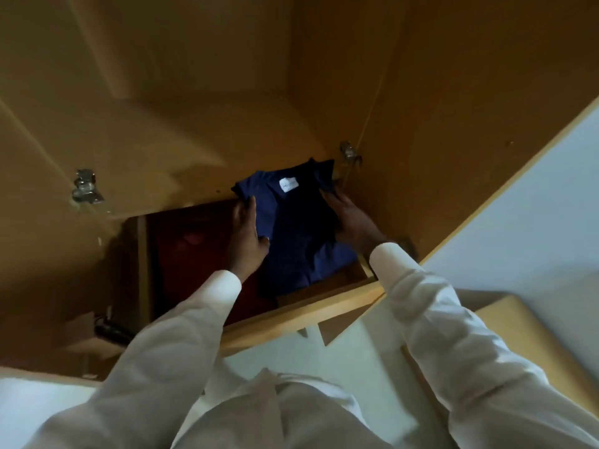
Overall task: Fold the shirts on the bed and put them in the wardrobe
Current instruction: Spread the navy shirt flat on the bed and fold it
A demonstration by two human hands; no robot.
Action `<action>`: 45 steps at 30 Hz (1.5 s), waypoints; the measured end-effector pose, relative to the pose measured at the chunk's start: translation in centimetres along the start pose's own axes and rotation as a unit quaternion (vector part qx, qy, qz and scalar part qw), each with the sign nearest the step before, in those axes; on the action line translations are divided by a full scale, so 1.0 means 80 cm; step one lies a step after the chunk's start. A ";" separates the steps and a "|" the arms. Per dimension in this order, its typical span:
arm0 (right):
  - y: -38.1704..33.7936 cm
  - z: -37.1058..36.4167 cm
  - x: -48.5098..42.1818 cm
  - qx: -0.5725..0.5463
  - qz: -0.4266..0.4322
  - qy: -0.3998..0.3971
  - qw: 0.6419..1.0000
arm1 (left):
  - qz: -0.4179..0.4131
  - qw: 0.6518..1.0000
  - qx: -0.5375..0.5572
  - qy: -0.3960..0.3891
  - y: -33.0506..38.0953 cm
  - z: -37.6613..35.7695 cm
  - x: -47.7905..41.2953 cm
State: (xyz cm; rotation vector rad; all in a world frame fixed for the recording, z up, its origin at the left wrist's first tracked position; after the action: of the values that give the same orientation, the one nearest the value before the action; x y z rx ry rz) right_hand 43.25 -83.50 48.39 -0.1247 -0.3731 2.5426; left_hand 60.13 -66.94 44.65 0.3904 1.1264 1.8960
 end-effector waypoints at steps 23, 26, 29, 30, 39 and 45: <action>0.049 -0.179 -0.036 0.097 -0.200 -0.310 0.924 | 0.074 0.899 -0.366 -0.230 -0.073 -0.096 -0.023; 0.057 -0.189 -0.020 0.095 -0.247 -0.352 0.898 | 0.028 0.810 -0.484 -0.330 -0.078 -0.112 0.010; 0.054 -0.193 -0.017 0.119 -0.262 -0.350 0.891 | 0.029 0.740 -0.565 -0.364 -0.094 -0.115 0.027; 0.054 -0.196 -0.017 0.126 -0.263 -0.352 0.890 | 0.026 0.736 -0.572 -0.361 -0.095 -0.114 0.028; 0.033 -0.200 -0.014 0.139 -0.214 -0.281 0.925 | 0.015 0.854 -0.436 -0.283 -0.079 -0.108 0.035; 0.042 -0.183 -0.004 0.037 -0.218 -0.277 0.935 | 0.040 0.963 -0.209 -0.165 -0.053 -0.107 0.041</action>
State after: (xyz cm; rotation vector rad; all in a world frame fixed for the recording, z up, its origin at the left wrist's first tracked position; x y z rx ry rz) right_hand 44.24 -82.87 33.41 0.6477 -0.4571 2.1040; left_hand 55.04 -68.18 35.99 0.4931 0.4823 1.9851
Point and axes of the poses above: each hand's wrist, its own x-axis away from the middle knuckle, its own z-axis out of the back of the hand, y = z × x, the point moved 3 cm from there along -x, towards the middle knuckle, and after that the axes turned 4 degrees about x, right-handed, at the moved point
